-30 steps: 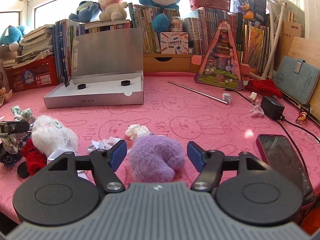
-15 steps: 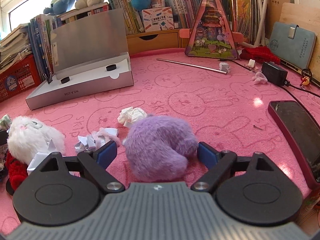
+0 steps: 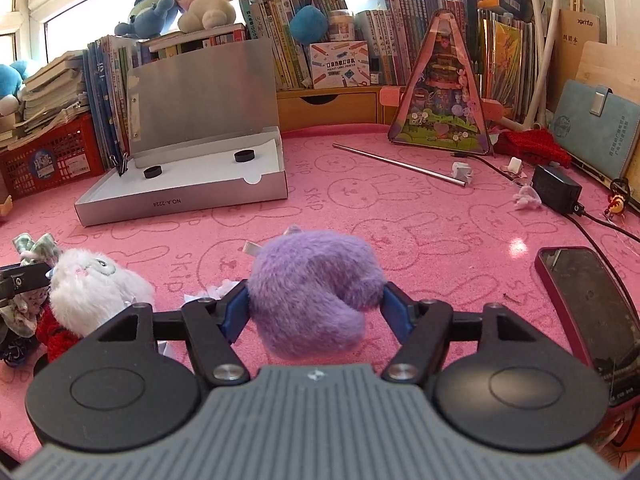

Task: Organize objects
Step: 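Carry the green cloth with the left tool while the right tool carries the purple plush, then lower the green cloth into the silver box with the left tool while the right tool lowers the purple plush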

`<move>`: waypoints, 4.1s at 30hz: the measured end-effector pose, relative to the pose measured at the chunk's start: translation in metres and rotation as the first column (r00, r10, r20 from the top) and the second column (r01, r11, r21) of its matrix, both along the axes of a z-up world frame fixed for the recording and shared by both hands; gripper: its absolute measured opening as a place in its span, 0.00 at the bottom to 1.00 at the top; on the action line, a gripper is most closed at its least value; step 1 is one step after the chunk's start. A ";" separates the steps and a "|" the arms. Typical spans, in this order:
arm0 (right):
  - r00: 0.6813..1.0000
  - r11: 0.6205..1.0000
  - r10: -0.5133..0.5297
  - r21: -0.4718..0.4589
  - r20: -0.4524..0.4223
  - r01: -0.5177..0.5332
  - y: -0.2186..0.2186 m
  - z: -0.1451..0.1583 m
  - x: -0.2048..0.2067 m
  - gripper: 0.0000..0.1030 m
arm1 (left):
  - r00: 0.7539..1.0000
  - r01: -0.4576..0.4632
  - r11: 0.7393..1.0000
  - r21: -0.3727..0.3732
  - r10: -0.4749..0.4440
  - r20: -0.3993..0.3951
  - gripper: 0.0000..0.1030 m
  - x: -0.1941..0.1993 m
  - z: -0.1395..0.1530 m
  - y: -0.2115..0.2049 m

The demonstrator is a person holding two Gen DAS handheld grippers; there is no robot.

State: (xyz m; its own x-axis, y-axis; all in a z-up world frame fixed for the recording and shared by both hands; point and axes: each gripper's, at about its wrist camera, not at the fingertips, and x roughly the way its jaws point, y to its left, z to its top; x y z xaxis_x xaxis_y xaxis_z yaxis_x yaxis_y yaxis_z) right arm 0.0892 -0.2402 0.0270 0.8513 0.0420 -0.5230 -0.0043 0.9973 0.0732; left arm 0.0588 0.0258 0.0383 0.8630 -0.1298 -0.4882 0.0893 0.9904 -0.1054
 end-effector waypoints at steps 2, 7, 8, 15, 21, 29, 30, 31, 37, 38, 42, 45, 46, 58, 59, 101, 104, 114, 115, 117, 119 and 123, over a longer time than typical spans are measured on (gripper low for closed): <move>1.000 1.000 0.013 0.007 0.019 -0.013 0.001 0.007 0.000 0.68 | 1.000 -0.002 1.000 0.002 0.002 0.006 0.38 0.002 0.002 0.000; 0.998 0.998 0.051 0.040 0.033 -0.052 0.003 0.018 0.008 0.68 | 1.000 0.007 1.000 0.006 -0.007 0.022 0.38 0.007 0.011 -0.002; 0.998 0.997 0.061 0.048 0.034 -0.062 0.004 0.020 0.010 0.68 | 1.000 0.006 1.000 0.005 -0.006 0.024 0.38 0.007 0.012 -0.001; 0.994 0.995 0.095 0.033 0.052 -0.097 0.015 0.023 0.015 0.68 | 1.000 0.021 1.000 0.012 -0.021 -0.020 0.39 0.013 0.004 -0.002; 0.993 0.993 0.119 0.026 0.029 -0.119 0.021 0.017 0.015 0.68 | 0.992 0.080 0.997 -0.023 -0.082 -0.093 0.52 0.030 -0.011 -0.011; 0.990 0.990 0.142 0.014 0.020 -0.143 0.026 0.017 0.018 0.68 | 0.987 0.071 0.997 -0.037 -0.076 -0.141 0.55 0.049 -0.023 -0.019; 0.989 0.989 0.146 0.013 0.019 -0.146 0.026 0.016 0.018 0.68 | 0.988 0.069 0.997 -0.033 -0.073 -0.139 0.51 0.048 -0.023 -0.019; 0.988 0.988 0.151 0.013 0.019 -0.151 0.027 0.016 0.019 0.68 | 0.988 0.072 0.997 -0.033 -0.075 -0.135 0.46 0.047 -0.022 -0.020; 0.984 0.984 0.176 0.023 0.017 -0.177 0.031 0.018 0.024 0.68 | 0.993 0.067 0.998 -0.018 -0.069 -0.099 0.42 0.040 -0.011 -0.020; 0.984 0.983 0.179 0.026 0.018 -0.179 0.031 0.019 0.025 0.68 | 0.994 0.062 0.998 -0.021 -0.064 -0.094 0.42 0.041 -0.008 -0.018; 0.981 0.980 0.193 0.041 0.021 -0.193 0.032 0.023 0.033 0.68 | 0.996 0.045 0.998 -0.031 -0.047 -0.078 0.42 0.043 0.004 -0.012; 0.980 0.979 0.197 0.053 0.021 -0.198 0.031 0.028 0.040 0.68 | 0.997 0.032 0.998 -0.047 -0.035 -0.067 0.42 0.047 0.013 -0.006; 0.980 0.978 0.197 0.061 0.019 -0.198 0.030 0.029 0.044 0.68 | 0.997 0.030 0.998 -0.054 -0.033 -0.064 0.42 0.049 0.016 -0.004; 0.978 0.972 0.207 0.110 0.002 -0.206 0.023 0.043 0.074 0.68 | 0.996 0.029 0.973 -0.227 -0.047 -0.076 0.43 0.077 0.048 0.025; 0.978 0.972 0.207 0.116 -0.002 -0.206 0.023 0.045 0.077 0.68 | 0.996 0.027 0.968 -0.250 -0.048 -0.081 0.43 0.079 0.049 0.028; 0.976 0.971 0.214 0.122 -0.050 -0.206 0.023 0.069 0.233 0.68 | 0.994 -0.098 0.993 -0.060 0.095 -0.045 0.43 0.257 0.071 0.034; 0.972 0.967 0.226 0.136 -0.065 -0.215 0.026 0.063 0.251 0.68 | 0.993 -0.100 0.994 -0.045 0.097 -0.064 0.43 0.272 0.059 0.035; 0.955 0.956 0.263 0.170 -0.135 -0.239 0.039 0.020 0.287 0.68 | 0.986 -0.073 0.997 0.022 0.076 -0.147 0.43 0.300 0.004 0.033; 0.954 0.956 0.266 0.165 -0.139 -0.243 0.041 0.017 0.289 0.68 | 0.986 -0.069 0.997 0.032 0.073 -0.151 0.43 0.302 0.000 0.032; 0.953 0.958 0.266 0.147 -0.145 -0.245 0.045 0.012 0.292 0.68 | 0.984 -0.070 0.997 0.043 0.076 -0.161 0.43 0.306 -0.005 0.030; 0.952 0.959 0.265 0.144 -0.152 -0.244 0.047 0.007 0.295 0.69 | 0.981 -0.074 0.996 0.047 0.082 -0.176 0.43 0.309 -0.011 0.030; 0.952 0.962 0.259 0.136 -0.161 -0.238 0.050 0.000 0.300 0.71 | 0.979 -0.078 0.994 0.071 0.090 -0.185 0.48 0.314 -0.018 0.028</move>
State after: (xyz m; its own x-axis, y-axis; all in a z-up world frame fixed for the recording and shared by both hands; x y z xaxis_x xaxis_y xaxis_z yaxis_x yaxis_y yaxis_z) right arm 0.3893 -0.1899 0.0271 0.7012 0.3084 -0.6429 -0.2276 0.9513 0.2081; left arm 0.3725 0.0534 0.0199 0.7615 -0.0245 -0.6477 -0.0103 0.9987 -0.0500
